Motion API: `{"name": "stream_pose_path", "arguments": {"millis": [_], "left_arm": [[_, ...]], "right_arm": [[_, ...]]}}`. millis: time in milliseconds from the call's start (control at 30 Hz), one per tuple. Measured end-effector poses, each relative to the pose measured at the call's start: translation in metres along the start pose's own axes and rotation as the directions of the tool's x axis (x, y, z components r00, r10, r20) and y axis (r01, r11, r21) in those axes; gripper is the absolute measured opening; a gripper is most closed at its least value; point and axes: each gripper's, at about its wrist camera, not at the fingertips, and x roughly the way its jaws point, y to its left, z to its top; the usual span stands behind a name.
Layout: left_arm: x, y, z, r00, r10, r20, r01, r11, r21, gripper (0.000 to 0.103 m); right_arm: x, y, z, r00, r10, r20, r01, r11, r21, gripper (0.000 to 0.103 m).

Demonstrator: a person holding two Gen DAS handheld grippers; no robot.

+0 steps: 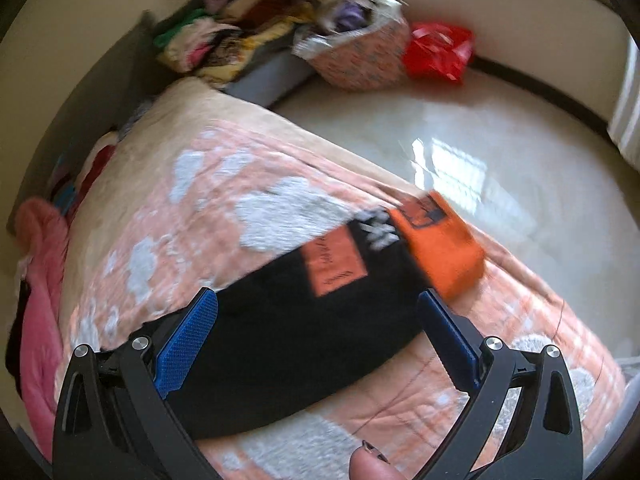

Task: Fold small clothes
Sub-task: 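Move the right tool to the orange sleeve cuff and grasp it, then lift the sleeve with the right tool and carry it across the chest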

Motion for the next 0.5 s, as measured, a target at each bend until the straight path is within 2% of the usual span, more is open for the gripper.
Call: {"name": "stream_pose_path", "arguments": {"millis": [200,367,400,467,500], "left_arm": [[0.022,0.001,-0.010,0.998,-0.014,-0.054,0.015,1.000,0.020,0.094],[0.026,0.005,-0.014,0.996,-0.030,-0.080,0.032,0.999,0.013,0.094],[0.024,0.006,-0.014,0.996,-0.040,-0.083,0.040,0.999,0.007,0.094],[0.017,0.007,-0.013,0.995,-0.065,-0.076,0.066,0.998,0.006,0.094],[0.014,0.007,-0.013,0.995,-0.069,-0.074,0.070,0.998,0.007,0.094]], "right_arm": [[0.020,-0.027,0.000,0.999,-0.046,-0.024,0.048,0.994,0.094,0.099],[0.042,-0.043,0.002,0.998,-0.016,-0.064,0.025,0.987,0.156,0.098],[0.046,-0.047,0.003,0.998,-0.006,-0.063,0.016,0.986,0.168,0.095],[0.047,-0.051,0.004,0.999,-0.012,-0.034,0.018,0.984,0.175,0.083],[0.046,-0.052,0.005,1.000,-0.006,-0.017,0.009,0.985,0.174,0.073]]}}
